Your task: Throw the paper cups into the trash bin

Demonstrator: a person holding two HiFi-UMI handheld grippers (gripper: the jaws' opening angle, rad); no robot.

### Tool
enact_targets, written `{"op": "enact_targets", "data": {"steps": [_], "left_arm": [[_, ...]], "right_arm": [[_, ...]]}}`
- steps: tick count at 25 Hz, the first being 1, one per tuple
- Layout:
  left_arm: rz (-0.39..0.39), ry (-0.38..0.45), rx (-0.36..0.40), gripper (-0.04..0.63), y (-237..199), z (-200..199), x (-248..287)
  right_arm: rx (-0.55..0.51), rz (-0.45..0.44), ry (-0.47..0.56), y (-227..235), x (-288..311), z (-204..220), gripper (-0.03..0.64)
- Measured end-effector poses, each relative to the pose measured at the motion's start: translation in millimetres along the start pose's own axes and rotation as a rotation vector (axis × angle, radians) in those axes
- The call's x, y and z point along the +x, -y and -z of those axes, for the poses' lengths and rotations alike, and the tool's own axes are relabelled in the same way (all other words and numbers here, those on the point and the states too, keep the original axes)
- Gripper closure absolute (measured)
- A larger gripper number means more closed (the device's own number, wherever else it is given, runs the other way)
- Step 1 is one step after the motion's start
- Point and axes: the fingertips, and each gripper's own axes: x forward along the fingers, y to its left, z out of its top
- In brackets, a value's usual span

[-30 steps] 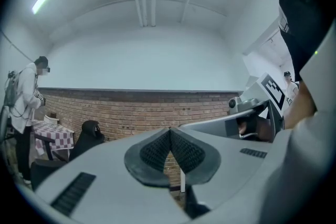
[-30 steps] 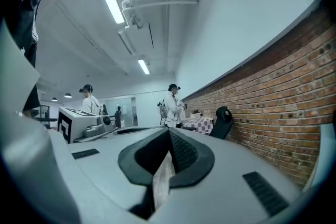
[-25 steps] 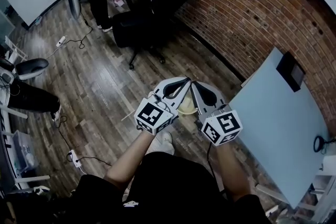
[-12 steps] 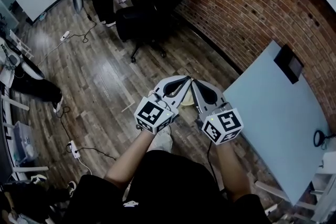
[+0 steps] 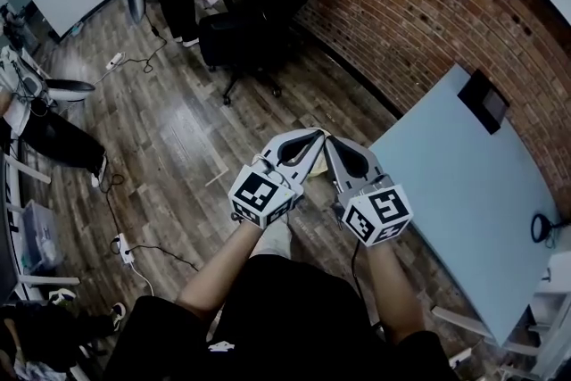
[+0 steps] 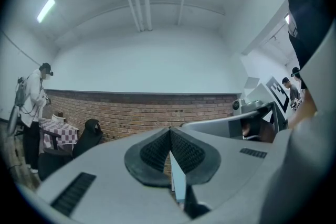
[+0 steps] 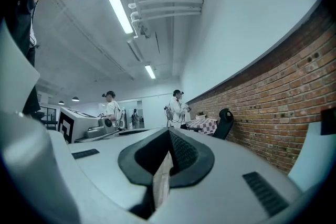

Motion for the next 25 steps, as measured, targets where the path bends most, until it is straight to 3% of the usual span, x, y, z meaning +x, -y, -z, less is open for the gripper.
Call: {"op": "enact_targets", "data": {"steps": [14,25], "left_arm": [[-0.006,-0.002,-0.009,0.594,50.8,-8.3,-22.6],[-0.001,0.021,-0.066,0.594,51.9,-8.3,-32.8]], "right_arm": [[0.016,0.011,0.045,-24.3,-50.1,-4.9,0.615],[-0.003,0.033,0.036,-35.1,-53.0,-8.1,0.615]]}}
